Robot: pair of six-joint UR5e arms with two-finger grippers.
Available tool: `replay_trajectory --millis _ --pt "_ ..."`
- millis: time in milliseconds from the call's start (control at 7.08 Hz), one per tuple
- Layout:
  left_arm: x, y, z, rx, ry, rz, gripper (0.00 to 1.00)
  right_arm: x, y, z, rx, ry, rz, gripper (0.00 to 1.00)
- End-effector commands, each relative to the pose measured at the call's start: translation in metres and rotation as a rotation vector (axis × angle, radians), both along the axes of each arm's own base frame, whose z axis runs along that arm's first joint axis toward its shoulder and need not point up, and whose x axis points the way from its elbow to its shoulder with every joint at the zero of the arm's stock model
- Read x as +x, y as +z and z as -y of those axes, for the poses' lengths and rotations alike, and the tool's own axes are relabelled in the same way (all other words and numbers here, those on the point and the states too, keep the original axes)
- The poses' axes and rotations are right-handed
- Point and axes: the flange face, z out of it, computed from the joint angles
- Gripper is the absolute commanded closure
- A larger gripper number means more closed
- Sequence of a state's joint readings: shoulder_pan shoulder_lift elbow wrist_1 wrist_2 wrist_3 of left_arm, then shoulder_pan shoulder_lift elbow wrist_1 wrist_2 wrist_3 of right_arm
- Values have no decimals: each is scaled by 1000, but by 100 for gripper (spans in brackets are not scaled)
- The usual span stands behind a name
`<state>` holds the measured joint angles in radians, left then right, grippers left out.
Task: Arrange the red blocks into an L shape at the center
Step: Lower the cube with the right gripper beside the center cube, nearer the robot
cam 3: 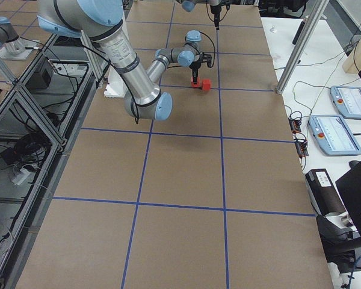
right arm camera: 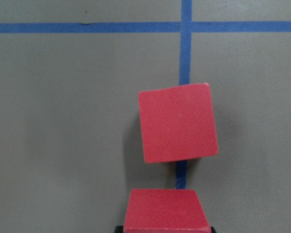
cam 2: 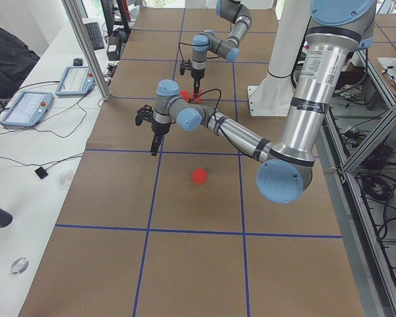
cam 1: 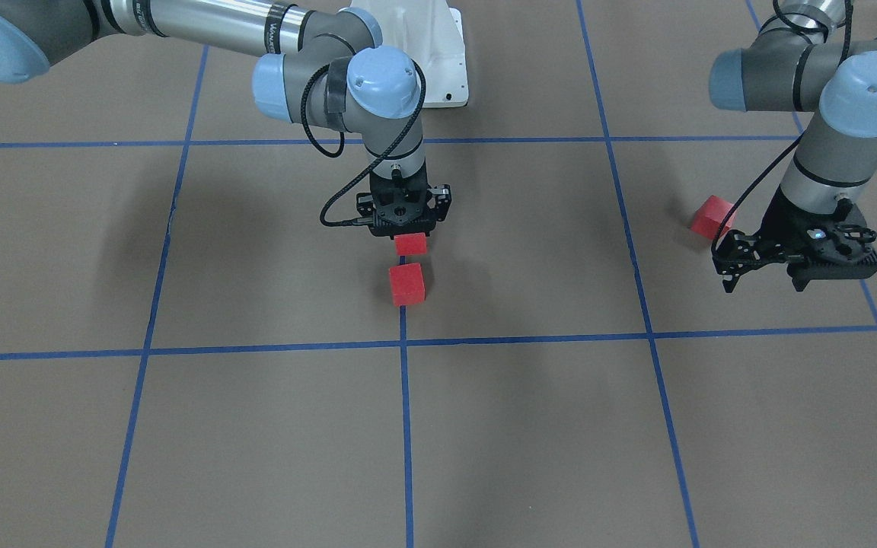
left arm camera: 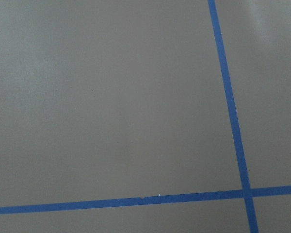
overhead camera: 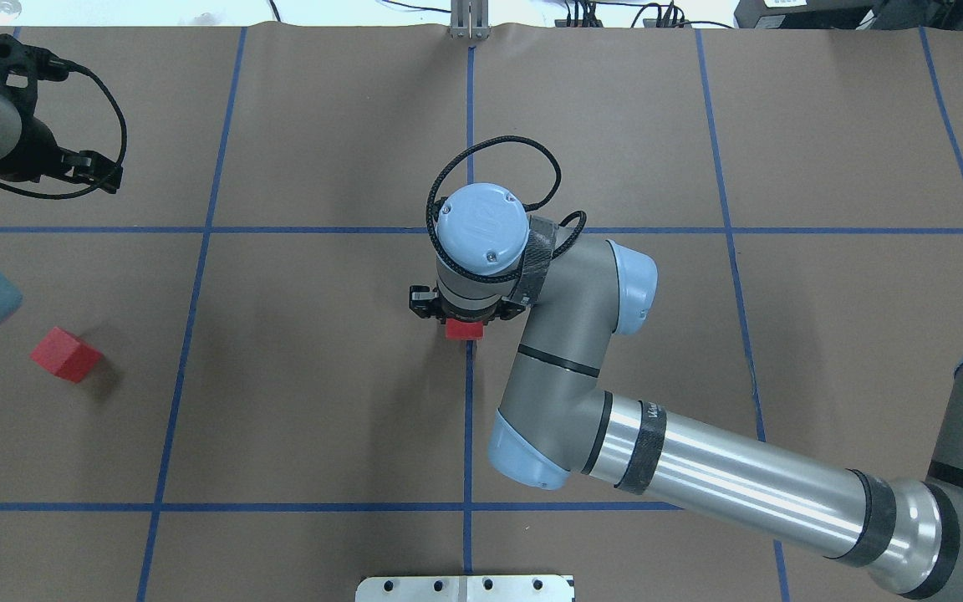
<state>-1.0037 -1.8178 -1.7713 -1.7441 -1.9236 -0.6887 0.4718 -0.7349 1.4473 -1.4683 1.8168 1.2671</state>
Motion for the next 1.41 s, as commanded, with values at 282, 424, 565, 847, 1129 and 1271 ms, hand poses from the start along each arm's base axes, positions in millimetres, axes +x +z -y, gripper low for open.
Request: replay_trajectory --millis 282,424,565,847,1129,1271 --pt "1 2 0 -4 2 2 0 -5 11 12 15 27 -1 100" --pt "1 2 0 -3 1 3 0 -4 11 15 17 33 -2 100" --pt "1 2 0 -3 1 3 0 -5 12 15 17 34 -5 100" --pt "2 3 1 -5 1 5 0 -7 15 16 19 34 -1 100" --pt "2 5 1 -8 1 7 0 -7 14 16 21 35 6 80" --pt "2 6 2 -9 1 7 0 -7 14 16 21 35 6 57"
